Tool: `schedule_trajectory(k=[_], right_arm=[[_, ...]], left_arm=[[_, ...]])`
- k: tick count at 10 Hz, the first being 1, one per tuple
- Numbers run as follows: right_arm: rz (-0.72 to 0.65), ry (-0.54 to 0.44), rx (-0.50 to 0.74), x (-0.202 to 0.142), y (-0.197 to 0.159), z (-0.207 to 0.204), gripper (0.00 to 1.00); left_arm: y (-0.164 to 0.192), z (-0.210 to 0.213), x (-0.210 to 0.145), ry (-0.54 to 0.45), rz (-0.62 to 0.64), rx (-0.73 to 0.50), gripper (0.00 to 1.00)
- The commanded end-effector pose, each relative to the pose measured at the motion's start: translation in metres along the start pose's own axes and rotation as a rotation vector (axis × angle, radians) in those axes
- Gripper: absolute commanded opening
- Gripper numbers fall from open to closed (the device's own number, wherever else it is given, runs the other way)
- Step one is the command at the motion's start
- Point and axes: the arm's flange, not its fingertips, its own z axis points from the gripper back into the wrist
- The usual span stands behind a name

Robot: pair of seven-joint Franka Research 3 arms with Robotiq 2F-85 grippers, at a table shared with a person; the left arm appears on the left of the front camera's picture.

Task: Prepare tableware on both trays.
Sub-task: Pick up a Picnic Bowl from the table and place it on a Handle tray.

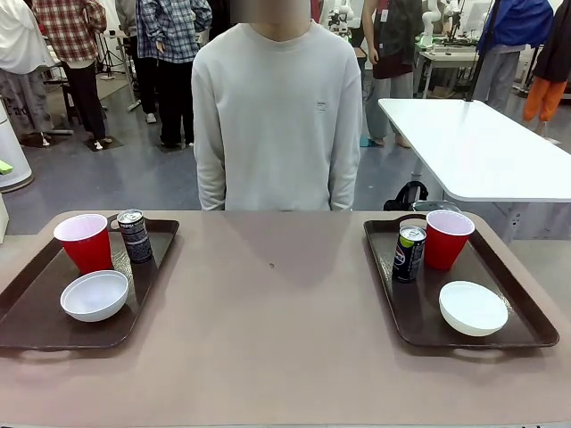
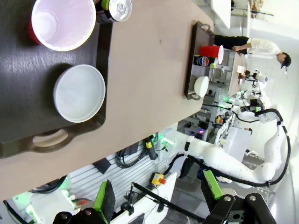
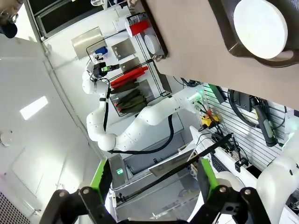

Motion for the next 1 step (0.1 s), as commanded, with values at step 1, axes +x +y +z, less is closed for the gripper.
schedule_trajectory(k=[1], right_arm=[[-0.001, -0.01, 0.008, -0.0004, -0.0006, -0.0026, 0.96]], left_arm=[[-0.0007, 0.0013, -0.0021, 0.005, 0.016, 0.003, 0.98]])
